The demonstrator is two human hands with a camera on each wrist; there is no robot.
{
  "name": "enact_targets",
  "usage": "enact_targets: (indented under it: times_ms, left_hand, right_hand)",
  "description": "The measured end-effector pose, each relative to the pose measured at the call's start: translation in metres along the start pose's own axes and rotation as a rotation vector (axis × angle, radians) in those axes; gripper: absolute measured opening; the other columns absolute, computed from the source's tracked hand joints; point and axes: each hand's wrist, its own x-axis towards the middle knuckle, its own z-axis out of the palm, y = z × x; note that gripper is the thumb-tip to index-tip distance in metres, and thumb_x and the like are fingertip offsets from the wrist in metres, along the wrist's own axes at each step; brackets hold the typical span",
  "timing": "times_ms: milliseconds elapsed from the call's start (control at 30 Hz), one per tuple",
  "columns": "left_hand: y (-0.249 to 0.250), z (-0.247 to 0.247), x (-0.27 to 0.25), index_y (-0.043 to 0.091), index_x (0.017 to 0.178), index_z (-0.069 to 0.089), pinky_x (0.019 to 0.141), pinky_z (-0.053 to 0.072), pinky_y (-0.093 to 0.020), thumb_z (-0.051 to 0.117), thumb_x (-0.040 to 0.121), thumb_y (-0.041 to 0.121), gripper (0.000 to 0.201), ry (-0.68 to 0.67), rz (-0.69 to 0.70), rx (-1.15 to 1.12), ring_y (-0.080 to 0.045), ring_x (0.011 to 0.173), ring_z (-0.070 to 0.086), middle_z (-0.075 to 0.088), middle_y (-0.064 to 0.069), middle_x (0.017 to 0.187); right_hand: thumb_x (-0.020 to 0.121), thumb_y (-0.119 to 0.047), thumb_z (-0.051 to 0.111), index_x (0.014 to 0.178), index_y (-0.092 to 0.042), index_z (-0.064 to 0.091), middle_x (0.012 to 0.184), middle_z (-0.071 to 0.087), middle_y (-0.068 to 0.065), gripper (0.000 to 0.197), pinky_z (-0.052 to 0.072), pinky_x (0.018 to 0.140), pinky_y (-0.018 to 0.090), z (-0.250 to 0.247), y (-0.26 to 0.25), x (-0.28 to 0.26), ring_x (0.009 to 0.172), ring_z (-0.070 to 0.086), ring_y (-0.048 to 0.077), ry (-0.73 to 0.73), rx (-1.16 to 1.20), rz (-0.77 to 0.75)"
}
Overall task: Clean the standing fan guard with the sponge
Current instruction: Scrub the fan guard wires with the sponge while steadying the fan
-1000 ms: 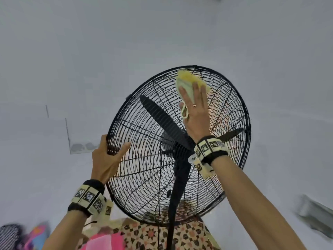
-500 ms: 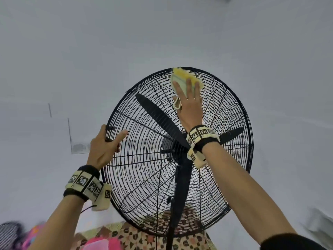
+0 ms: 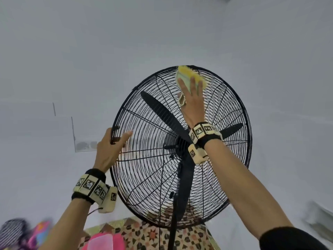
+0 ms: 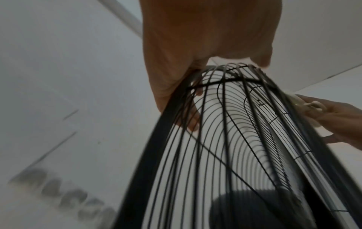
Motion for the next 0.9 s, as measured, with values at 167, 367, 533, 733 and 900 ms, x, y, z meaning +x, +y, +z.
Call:
enact_targets:
  times_ms: [167,367,533,733,900]
  left_hand:
    - [-0.038,0.001,-0.056,0.052,0.133,0.052,0.105,0.053,-0.055,0.073,0.072,0.08,0.071,-0.121,-0.13,-0.256,-0.014,0.118,0.069,0.068,0.009,0.133]
    - [-0.05,0.012,-0.084,0.042,0.142,0.052,0.106,0.053,-0.056,0.082,0.064,0.08,0.091,-0.103,-0.187,-0.325,-0.017,0.122,0.067,0.069,0.009,0.132]
    - [-0.045,0.015,-0.086,0.039,0.131,0.057,0.103,0.054,-0.056,0.08,0.062,0.083,0.085,-0.068,-0.221,-0.326,-0.015,0.112,0.069,0.073,0.009,0.12]
    - [-0.041,0.016,-0.094,0.04,0.133,0.055,0.101,0.051,-0.034,0.082,0.062,0.076,0.084,-0.087,-0.204,-0.346,0.0,0.113,0.065,0.069,0.015,0.125]
    - [-0.047,0.017,-0.091,0.032,0.142,0.05,0.093,0.047,-0.023,0.094,0.069,0.054,0.089,-0.148,-0.24,-0.333,-0.002,0.12,0.058,0.063,0.018,0.13]
  right_hand:
    - [0.1,-0.022,0.039,0.162,-0.041,0.018,0.174,0.0,0.007,0.068,0.032,0.114,0.073,-0.01,-0.001,-0.012,0.157,-0.006,0.042,0.079,0.033,0.0]
    - [0.094,-0.002,0.065,0.154,-0.02,0.047,0.154,0.051,0.009,0.065,0.054,0.102,0.051,-0.033,-0.055,-0.048,0.134,0.057,0.031,0.215,0.094,-0.288]
    - [0.1,-0.02,0.065,0.127,-0.011,0.069,0.079,0.073,-0.001,0.028,0.043,0.048,0.006,-0.042,-0.144,-0.087,0.05,0.051,0.003,0.057,0.258,-0.555]
    - [0.099,-0.021,0.069,0.111,-0.011,0.071,0.07,0.065,0.002,0.015,0.051,0.044,0.029,-0.054,-0.185,-0.043,0.052,0.054,0.014,0.193,0.181,-0.466]
    - [0.099,-0.015,0.063,0.104,-0.006,0.067,0.081,0.05,-0.003,0.011,0.056,0.063,0.039,-0.011,-0.199,-0.087,0.077,0.05,0.02,-0.398,-0.045,-0.757]
